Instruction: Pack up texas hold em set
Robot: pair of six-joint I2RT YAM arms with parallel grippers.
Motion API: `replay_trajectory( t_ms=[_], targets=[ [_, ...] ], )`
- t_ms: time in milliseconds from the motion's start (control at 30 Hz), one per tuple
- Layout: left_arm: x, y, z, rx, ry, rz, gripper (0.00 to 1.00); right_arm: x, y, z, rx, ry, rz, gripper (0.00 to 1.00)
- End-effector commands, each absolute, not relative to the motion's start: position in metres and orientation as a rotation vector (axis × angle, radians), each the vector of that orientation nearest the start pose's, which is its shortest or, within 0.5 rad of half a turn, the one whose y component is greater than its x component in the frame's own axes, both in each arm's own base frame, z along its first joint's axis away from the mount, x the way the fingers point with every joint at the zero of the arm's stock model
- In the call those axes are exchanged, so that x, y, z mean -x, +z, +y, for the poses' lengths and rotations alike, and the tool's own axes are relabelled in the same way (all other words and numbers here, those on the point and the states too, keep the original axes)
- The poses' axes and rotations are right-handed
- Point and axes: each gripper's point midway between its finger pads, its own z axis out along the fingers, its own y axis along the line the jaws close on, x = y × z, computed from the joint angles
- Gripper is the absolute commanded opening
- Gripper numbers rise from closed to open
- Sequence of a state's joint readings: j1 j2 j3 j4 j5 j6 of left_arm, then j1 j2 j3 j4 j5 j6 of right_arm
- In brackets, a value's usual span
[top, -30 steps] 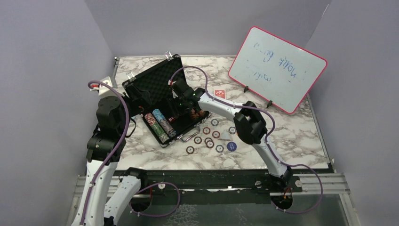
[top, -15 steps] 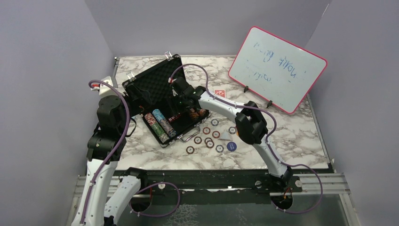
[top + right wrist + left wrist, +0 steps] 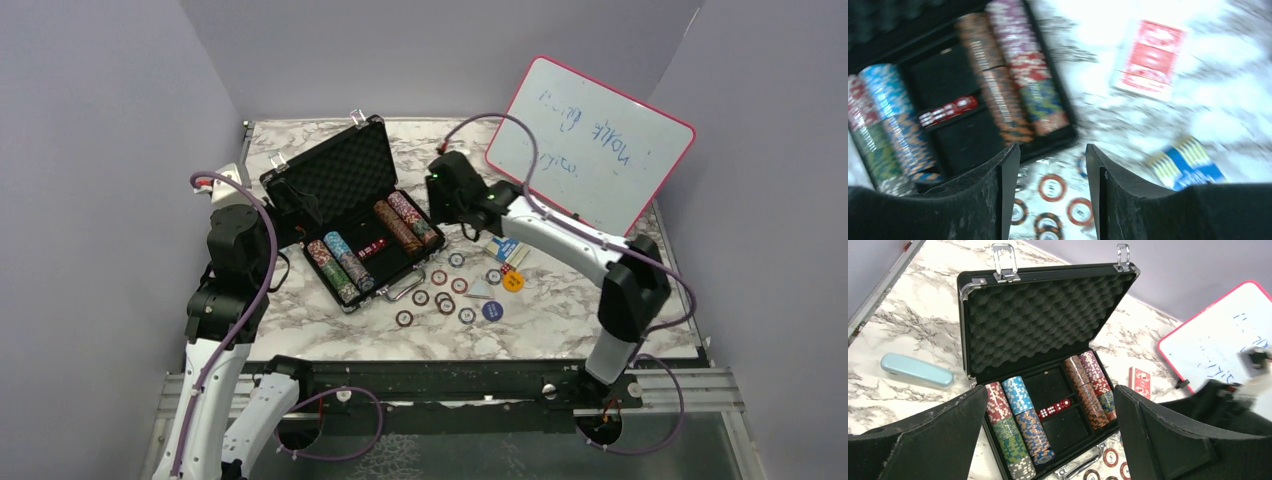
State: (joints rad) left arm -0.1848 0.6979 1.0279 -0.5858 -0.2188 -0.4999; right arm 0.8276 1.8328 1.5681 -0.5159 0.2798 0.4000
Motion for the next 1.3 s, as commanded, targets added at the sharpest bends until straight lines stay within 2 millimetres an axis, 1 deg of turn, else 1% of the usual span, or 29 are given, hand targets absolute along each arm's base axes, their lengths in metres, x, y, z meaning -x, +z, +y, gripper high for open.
replay_trajectory(
  t_ms=[0, 33, 100, 167, 200, 267, 333, 400, 500, 667, 767, 833, 933, 1200, 1267],
  targets=[
    [-0.261, 0.313, -0.025, 0.432, -0.249, 1.77, 0.99, -0.352, 0.151, 0.251, 0.008, 0.068, 2.321, 0.49],
    [-0.262, 0.312, -0.026, 0.423, -0.249, 1.769, 0.99, -0.344, 0.141, 0.234, -0.048, 0.03, 2.339, 0.46],
    [-0.264, 0.312, -0.027, 0.391, -0.238, 1.766, 0.99, -0.33, 0.13, 0.215, -0.135, 0.006, 2.368, 0.41],
    [-0.266, 0.315, -0.025, 0.377, -0.218, 1.756, 0.99, -0.316, 0.116, 0.197, -0.228, -0.036, 2.402, 0.39],
    [-0.267, 0.317, -0.024, 0.374, -0.209, 1.752, 0.99, -0.31, 0.109, 0.19, -0.298, -0.054, 2.415, 0.39],
    [-0.27, 0.318, -0.024, 0.37, -0.198, 1.748, 0.99, -0.3, 0.095, 0.176, -0.383, -0.099, 2.443, 0.4],
    [-0.273, 0.318, -0.025, 0.369, -0.201, 1.749, 0.99, -0.293, 0.083, 0.165, -0.454, -0.147, 2.463, 0.42],
    [-0.275, 0.317, -0.028, 0.366, -0.213, 1.749, 0.99, -0.29, 0.073, 0.157, -0.503, -0.183, 2.473, 0.43],
    [-0.276, 0.314, -0.03, 0.37, -0.226, 1.755, 0.99, -0.289, 0.06, 0.149, -0.538, -0.214, 2.486, 0.42],
    [-0.278, 0.317, -0.03, 0.363, -0.215, 1.751, 0.99, -0.293, 0.047, 0.146, -0.569, -0.225, 2.493, 0.42],
    [-0.278, 0.321, -0.027, 0.355, -0.187, 1.74, 0.99, -0.298, 0.043, 0.147, -0.575, -0.224, 2.493, 0.42],
    [-0.278, 0.324, -0.026, 0.349, -0.179, 1.735, 0.99, -0.302, 0.041, 0.147, -0.571, -0.225, 2.492, 0.4],
    [-0.278, 0.323, -0.026, 0.349, -0.175, 1.737, 0.99, -0.304, 0.039, 0.148, -0.572, -0.223, 2.503, 0.37],
    [-0.279, 0.32, -0.024, 0.36, -0.165, 1.741, 0.99, -0.294, 0.032, 0.148, -0.604, -0.23, 2.544, 0.33],
    [-0.279, 0.321, -0.024, 0.36, -0.165, 1.741, 0.99, -0.289, 0.029, 0.152, -0.611, -0.206, 2.581, 0.33]
  ],
)
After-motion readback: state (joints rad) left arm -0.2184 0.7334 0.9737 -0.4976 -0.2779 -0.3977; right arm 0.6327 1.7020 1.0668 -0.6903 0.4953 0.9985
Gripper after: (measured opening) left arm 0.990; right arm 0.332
